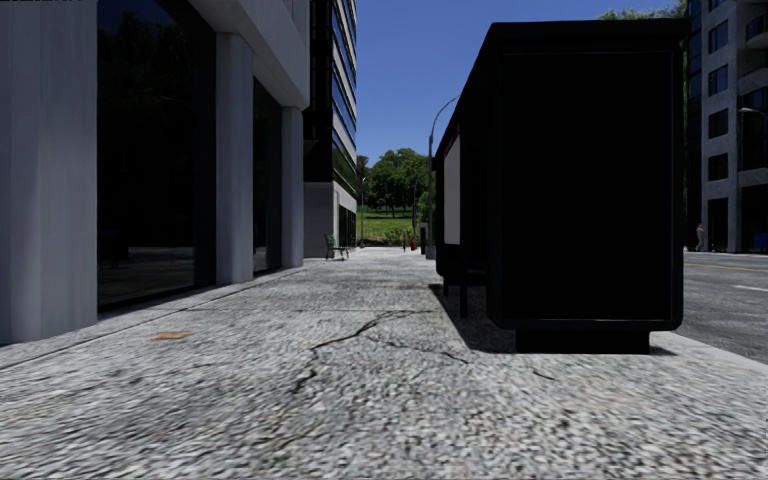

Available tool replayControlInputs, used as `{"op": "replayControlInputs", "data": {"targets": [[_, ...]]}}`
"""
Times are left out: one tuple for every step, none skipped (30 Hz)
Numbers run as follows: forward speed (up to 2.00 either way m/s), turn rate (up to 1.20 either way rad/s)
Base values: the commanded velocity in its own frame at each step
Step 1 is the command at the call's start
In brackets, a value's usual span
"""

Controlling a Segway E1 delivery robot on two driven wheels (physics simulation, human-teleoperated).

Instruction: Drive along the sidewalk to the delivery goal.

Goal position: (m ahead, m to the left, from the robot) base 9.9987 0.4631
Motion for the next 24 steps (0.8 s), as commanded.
{"op": "replayControlInputs", "data": {"targets": [[2.0, 0.0], [2.0, 0.0], [2.0, 0.13], [2.0, 0.13], [2.0, 0.19], [2.0, 0.21], [2.0, 0.21], [2.0, 0.21], [2.0, 0.21], [2.0, 0.21], [2.0, 0.21], [2.0, 0.21], [2.0, 0.21], [2.0, 0.21], [2.0, 0.21], [2.0, 0.21], [2.0, 0.21], [2.0, 0.21], [2.0, 0.21], [2.0, 0.21], [2.0, 0.21], [2.0, 0.21], [2.0, 0.21], [2.0, 0.21]]}}
